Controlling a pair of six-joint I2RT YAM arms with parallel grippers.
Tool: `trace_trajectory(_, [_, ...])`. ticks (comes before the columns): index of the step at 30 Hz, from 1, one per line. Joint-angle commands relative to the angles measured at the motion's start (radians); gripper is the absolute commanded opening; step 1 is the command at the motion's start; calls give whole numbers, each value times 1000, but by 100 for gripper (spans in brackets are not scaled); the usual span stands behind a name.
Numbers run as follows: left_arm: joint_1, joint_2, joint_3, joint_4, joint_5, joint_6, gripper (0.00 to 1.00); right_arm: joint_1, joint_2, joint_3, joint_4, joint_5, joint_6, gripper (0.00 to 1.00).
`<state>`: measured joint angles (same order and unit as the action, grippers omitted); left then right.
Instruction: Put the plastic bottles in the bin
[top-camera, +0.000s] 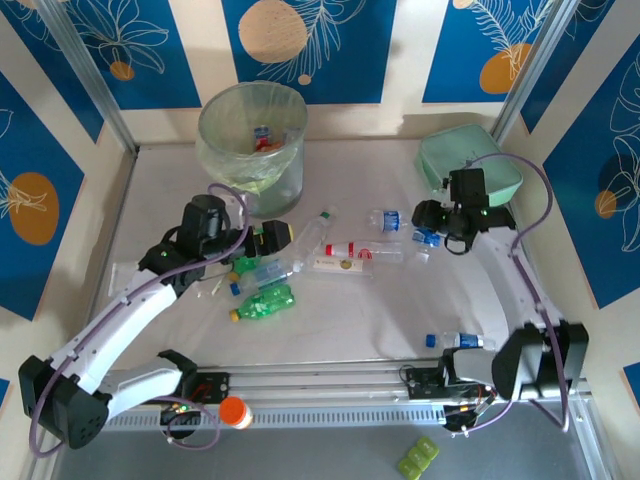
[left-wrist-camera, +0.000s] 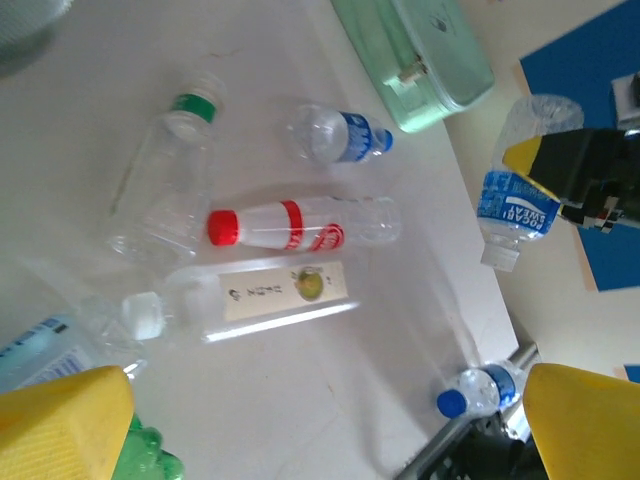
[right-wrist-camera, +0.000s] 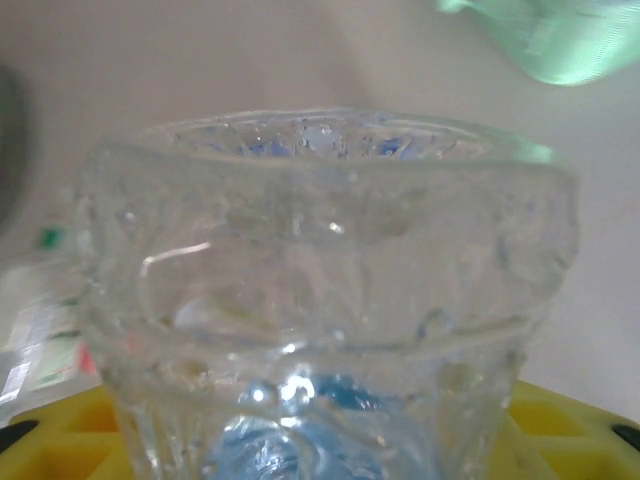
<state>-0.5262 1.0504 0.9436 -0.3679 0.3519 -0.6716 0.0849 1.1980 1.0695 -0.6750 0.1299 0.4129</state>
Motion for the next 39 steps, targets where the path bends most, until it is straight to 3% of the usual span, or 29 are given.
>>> trace_trajectory(1, [-29, -35, 32, 75, 38, 15, 99, 35, -119, -52, 79, -258, 42, 55])
trace_trajectory(5, [-45, -32, 44, 145, 110, 11, 99, 111, -234, -112, 197, -503, 48, 56])
trace_trajectory(7, [-56, -28, 62, 151, 113, 19, 99, 178, -275, -124, 222, -534, 38, 56])
trace_trajectory(12, [-89, 10, 138, 168, 204, 50, 99, 357, -344, -150, 246, -536, -2, 56])
trace_trajectory(16, [-123, 20, 153, 243, 276, 63, 99, 444, -370, -162, 270, -571, -1, 56])
trace_trajectory(21, [-182, 34, 153, 310, 319, 77, 99, 507, -381, -181, 323, -607, 23, 56])
trace_trajectory(27, [-263, 73, 174, 289, 250, 96, 99, 560, -378, -199, 379, -602, 48, 56])
trace_trajectory(35, [-320, 135, 186, 345, 256, 84, 100, 604, -354, -225, 478, -606, 91, 56])
trace_trajectory(39, [-319, 160, 166, 449, 279, 11, 91, 637, -347, -248, 501, -580, 87, 56])
